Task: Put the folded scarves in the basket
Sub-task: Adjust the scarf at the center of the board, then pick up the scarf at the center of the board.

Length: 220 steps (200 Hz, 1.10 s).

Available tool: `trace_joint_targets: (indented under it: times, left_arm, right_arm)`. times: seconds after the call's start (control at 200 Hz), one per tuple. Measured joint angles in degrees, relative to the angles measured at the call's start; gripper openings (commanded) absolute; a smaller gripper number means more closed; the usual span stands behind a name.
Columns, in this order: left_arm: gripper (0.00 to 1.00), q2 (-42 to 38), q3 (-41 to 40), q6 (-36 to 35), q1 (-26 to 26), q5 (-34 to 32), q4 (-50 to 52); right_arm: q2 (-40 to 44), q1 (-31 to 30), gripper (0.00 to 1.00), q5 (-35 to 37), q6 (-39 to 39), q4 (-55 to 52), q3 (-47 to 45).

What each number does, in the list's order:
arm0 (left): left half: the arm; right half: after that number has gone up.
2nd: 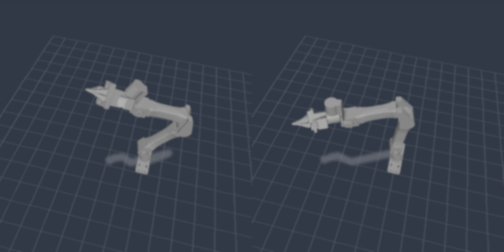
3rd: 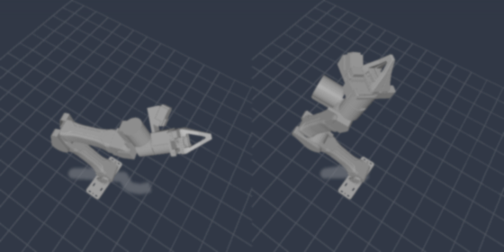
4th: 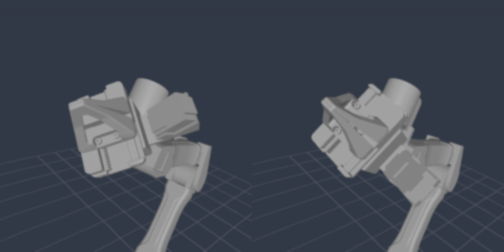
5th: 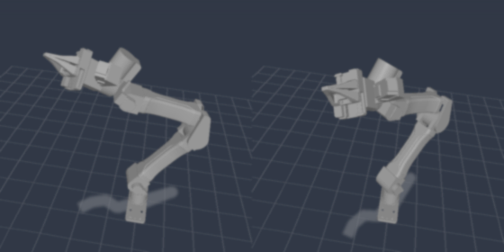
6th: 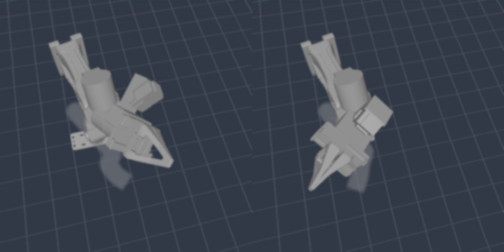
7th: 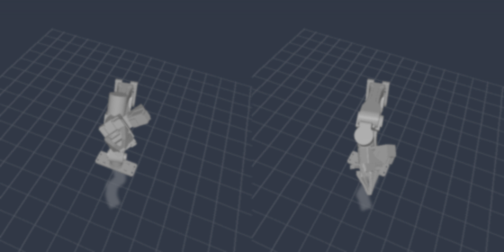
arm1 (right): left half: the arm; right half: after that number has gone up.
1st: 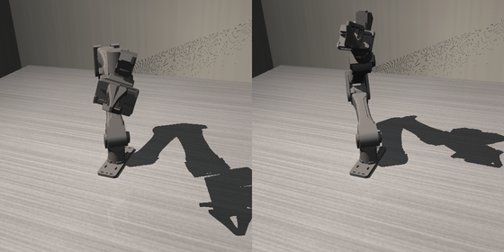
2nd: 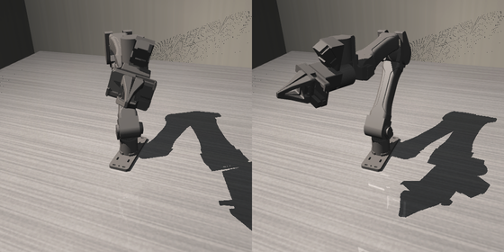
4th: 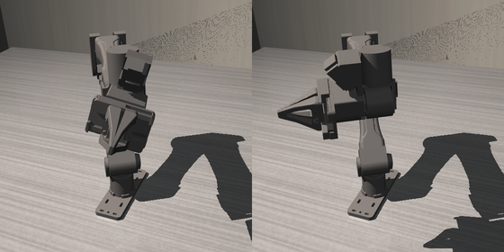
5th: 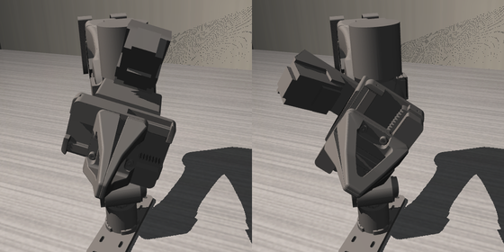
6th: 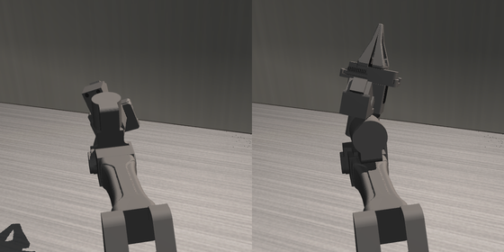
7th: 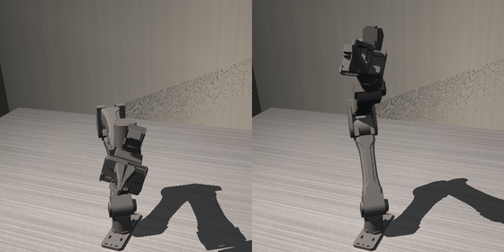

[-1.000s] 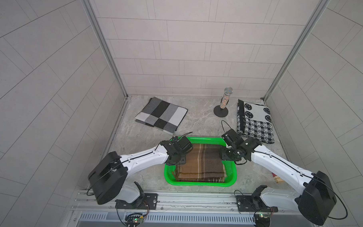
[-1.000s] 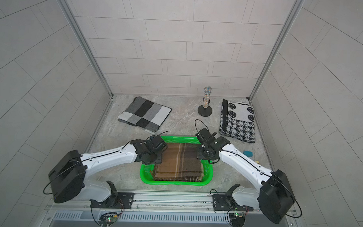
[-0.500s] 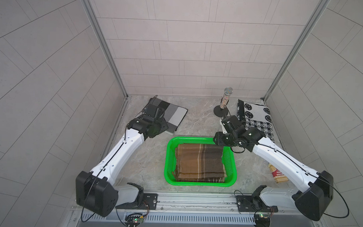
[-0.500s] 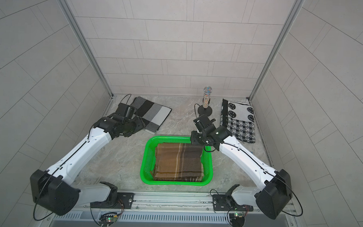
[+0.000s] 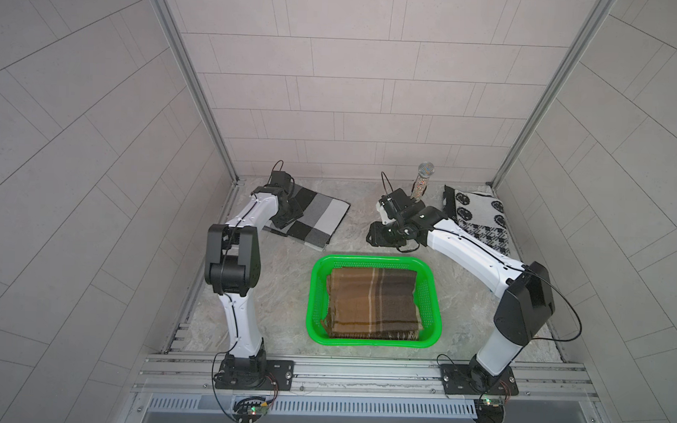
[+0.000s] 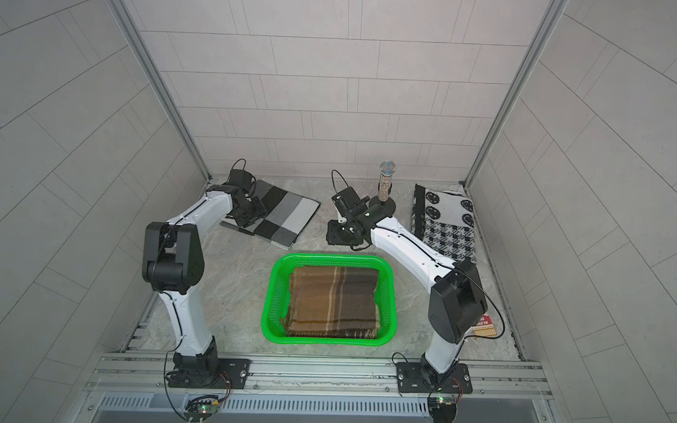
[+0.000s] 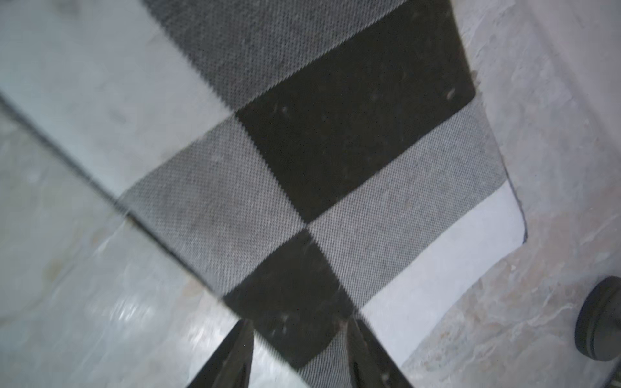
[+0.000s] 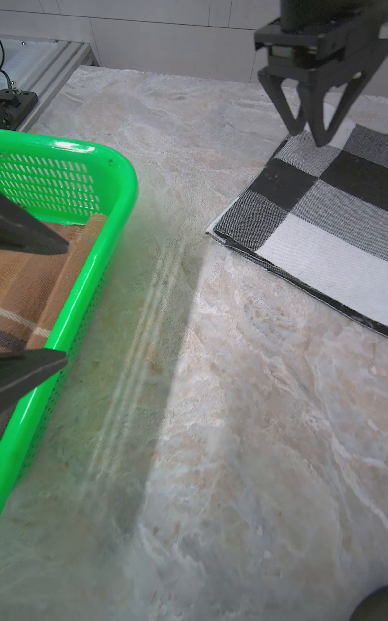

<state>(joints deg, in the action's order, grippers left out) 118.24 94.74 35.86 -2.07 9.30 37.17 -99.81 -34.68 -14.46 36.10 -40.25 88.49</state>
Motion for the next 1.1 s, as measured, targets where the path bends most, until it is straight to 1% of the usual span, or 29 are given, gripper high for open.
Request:
trace_joint_targets:
  times: [0.085, 0.15, 0.205, 0.285, 0.385, 0.55, 0.665, 0.785, 0.845, 0.936, 0.981, 1.046, 1.101]
  left_arm:
    - [0.46, 5.44, 4.13, -1.46, 0.2, 0.5, 0.17]
    - [0.45, 7.78, 3.96, -1.86, 0.22, 1.2, 0.35]
    - [0.44, 8.13, 2.82, -1.81, 0.24, 1.64, -0.68]
    - [0.44, 6.01, 0.17, -1.11, 0.17, 2.89, -2.38]
    - [0.43, 3.08, -5.97, 0.76, -0.24, 4.37, -6.16]
    - [0.42, -2.47, -15.98, 6.64, -1.86, 7.96, -13.7]
    - [0.42, -5.38, -21.31, 10.82, -4.94, 9.81, -18.56]
    - [0.42, -7.78, -25.49, 13.55, -8.81, 10.84, -21.75]
    - [0.44, -8.87, -27.1, 14.32, -10.03, 11.39, -22.62]
    - [0.56, -10.71, -28.02, 13.97, -10.73, 11.58, -20.98]
    - [0.61, -11.82, -27.91, 13.53, -10.43, 10.8, -19.15]
    - [0.64, -13.9, -27.61, 12.15, -9.38, 8.79, -16.0]
    - [0.64, -15.78, -26.99, 10.62, -7.76, 6.25, -13.57]
  right_arm:
    - [-2.84, -0.17, 0.54, -1.53, -0.13, 0.04, 2.25]
    - [-5.18, -0.2, 0.57, -2.64, -0.22, -0.07, 4.11]
    - [-7.34, -0.2, 0.58, -3.58, -0.28, -0.28, 6.03]
    - [-10.16, -0.2, 0.6, -4.44, -0.33, -0.57, 8.81]
    - [-13.0, -0.15, 0.6, -4.87, -0.31, -1.27, 11.82]
    - [-16.59, 0.68, 0.61, -4.87, -0.31, -2.93, 15.65]
    - [-18.82, 2.21, 0.61, -4.83, -0.33, -4.04, 18.36]
    - [-21.35, 3.89, 0.62, -4.76, -1.09, -5.14, 21.22]
    - [-22.84, 4.61, 0.62, -4.61, -1.81, -5.81, 23.21]
    - [-25.77, 5.27, 0.61, -4.57, -3.26, -6.78, 26.8]
    - [-27.52, 5.38, 0.61, -4.59, -4.09, -7.15, 29.0]
    - [-30.38, 5.4, 0.61, -4.57, -5.4, -7.76, 32.37]
    - [-32.63, 5.49, 0.61, -4.55, -6.45, -8.15, 34.84]
